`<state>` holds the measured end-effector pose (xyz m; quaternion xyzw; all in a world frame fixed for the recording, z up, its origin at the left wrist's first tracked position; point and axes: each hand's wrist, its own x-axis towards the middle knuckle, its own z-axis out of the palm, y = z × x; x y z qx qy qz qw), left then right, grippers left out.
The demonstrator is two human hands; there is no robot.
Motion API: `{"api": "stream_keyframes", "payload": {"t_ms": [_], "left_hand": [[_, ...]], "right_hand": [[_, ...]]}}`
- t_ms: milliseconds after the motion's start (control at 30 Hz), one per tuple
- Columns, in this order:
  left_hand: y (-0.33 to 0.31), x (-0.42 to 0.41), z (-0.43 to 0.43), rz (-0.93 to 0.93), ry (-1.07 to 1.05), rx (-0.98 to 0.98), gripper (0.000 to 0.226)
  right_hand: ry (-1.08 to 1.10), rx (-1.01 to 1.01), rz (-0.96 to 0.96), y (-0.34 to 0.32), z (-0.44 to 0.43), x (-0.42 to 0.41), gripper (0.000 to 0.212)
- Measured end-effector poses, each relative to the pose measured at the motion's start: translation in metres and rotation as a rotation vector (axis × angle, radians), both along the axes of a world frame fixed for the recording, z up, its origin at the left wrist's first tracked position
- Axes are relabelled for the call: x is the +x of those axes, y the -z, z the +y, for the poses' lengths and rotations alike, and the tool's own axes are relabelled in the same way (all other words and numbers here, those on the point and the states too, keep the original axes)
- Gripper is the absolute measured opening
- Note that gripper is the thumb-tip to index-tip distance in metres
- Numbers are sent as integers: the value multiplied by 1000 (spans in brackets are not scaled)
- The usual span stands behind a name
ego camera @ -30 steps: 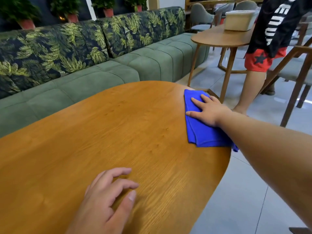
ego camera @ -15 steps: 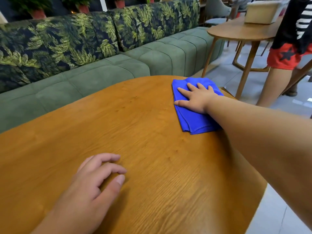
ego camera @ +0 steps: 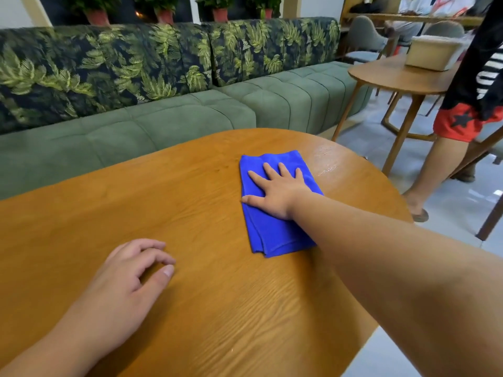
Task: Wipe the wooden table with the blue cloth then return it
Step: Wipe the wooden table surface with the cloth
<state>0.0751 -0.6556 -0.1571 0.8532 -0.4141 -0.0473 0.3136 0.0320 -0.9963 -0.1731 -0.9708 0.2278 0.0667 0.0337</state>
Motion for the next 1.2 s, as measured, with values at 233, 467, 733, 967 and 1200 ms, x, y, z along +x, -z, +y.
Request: {"api": "stream_keyframes", "payload": {"t_ms": [233, 467, 733, 967, 1200], "left_hand": [[-9, -7, 73, 63, -166, 103, 34], [-14, -27, 132, -5, -223, 94, 50], [-23, -52, 221, -14, -385, 106, 65], [-25, -74, 301, -17, -524, 120, 64], [-16, -86, 373, 17, -647, 130, 67]], "right_hand": [[-85, 8, 1, -2, 101, -5, 91], [-228, 18, 0, -2, 239, -6, 94], [-377, 24, -7, -2, 365, -17, 94], [-454, 16, -6, 0, 457, -22, 95], [-570, 13, 12, -3, 535, -19, 94]]}}
